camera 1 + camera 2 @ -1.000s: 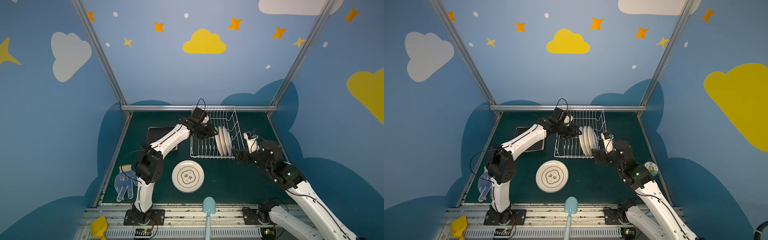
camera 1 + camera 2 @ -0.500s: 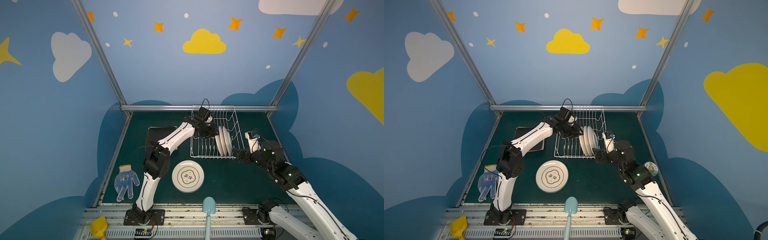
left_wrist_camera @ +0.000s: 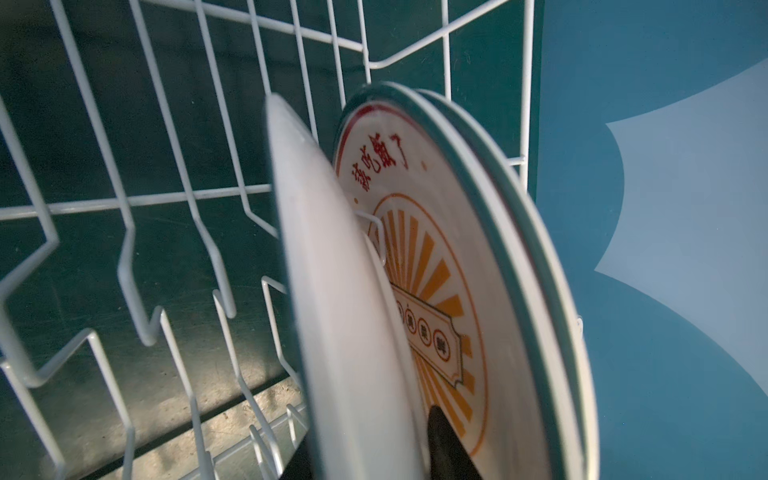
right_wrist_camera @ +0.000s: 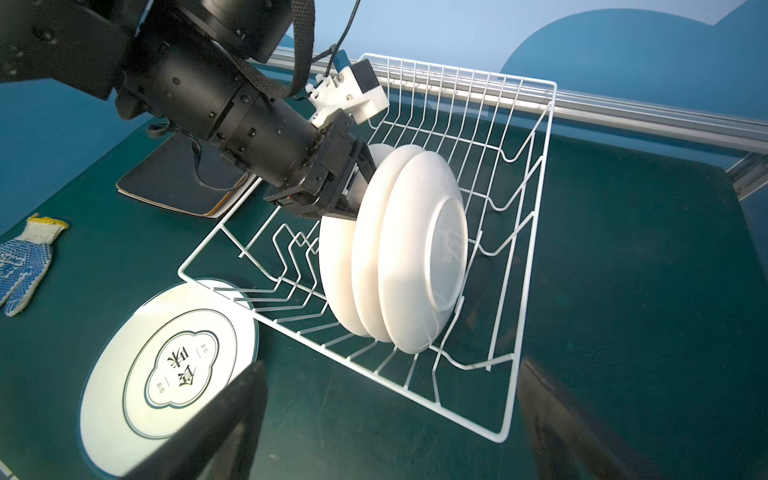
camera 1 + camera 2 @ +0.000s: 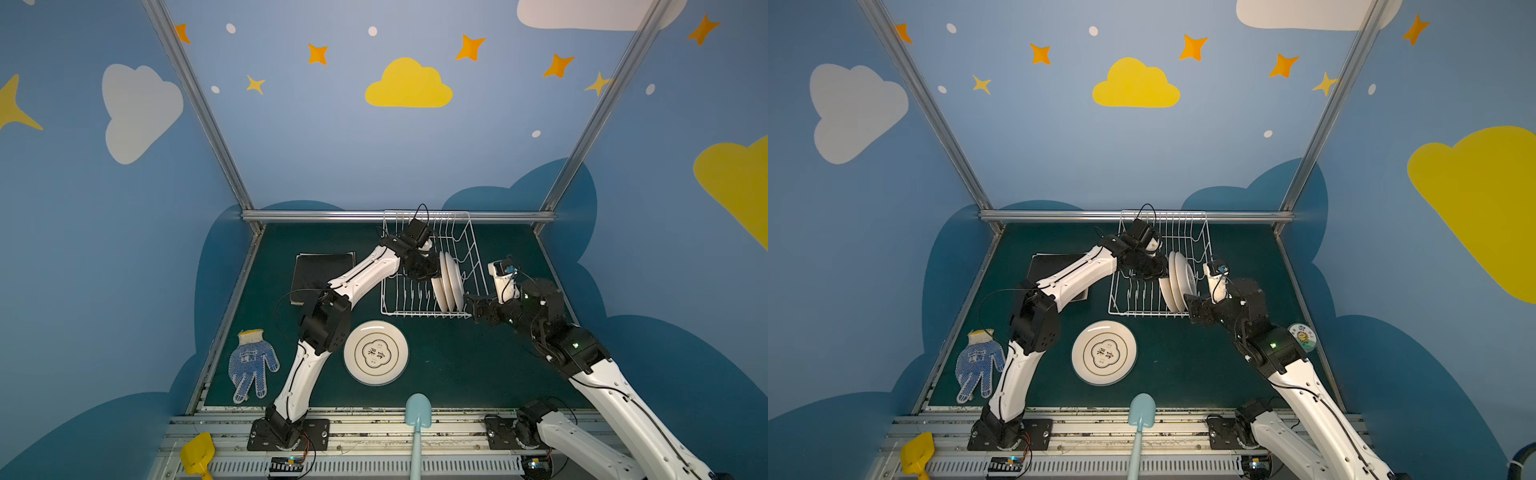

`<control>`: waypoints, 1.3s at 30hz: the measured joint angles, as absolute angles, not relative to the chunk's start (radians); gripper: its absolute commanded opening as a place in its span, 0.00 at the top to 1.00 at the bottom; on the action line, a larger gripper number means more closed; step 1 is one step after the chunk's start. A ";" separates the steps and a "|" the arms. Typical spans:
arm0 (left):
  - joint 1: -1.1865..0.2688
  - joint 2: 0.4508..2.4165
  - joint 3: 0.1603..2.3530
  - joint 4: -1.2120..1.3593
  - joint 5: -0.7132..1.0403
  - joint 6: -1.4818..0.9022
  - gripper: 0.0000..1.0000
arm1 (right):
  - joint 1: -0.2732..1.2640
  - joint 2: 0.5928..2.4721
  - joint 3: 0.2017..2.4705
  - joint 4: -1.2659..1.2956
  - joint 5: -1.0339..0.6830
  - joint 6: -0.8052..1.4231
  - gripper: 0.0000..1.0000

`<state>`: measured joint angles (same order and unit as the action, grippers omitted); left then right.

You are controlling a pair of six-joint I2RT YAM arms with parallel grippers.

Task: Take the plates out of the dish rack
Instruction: 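Lower the left gripper onto the nearest white plate rim and tilt it out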

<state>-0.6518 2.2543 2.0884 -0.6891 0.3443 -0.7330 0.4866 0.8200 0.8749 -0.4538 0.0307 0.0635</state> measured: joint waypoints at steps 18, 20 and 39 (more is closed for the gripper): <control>-0.663 2.254 2.102 -0.693 0.360 -0.768 0.97 | 0.486 0.832 0.874 -0.423 0.018 0.074 0.07; -0.664 2.252 2.102 -0.695 0.362 -0.768 0.97 | 0.486 0.832 0.874 -0.422 0.017 0.076 0.07; -0.659 2.112 2.088 -0.749 0.373 -0.766 0.97 | 0.486 0.833 0.875 -0.405 0.010 0.093 0.07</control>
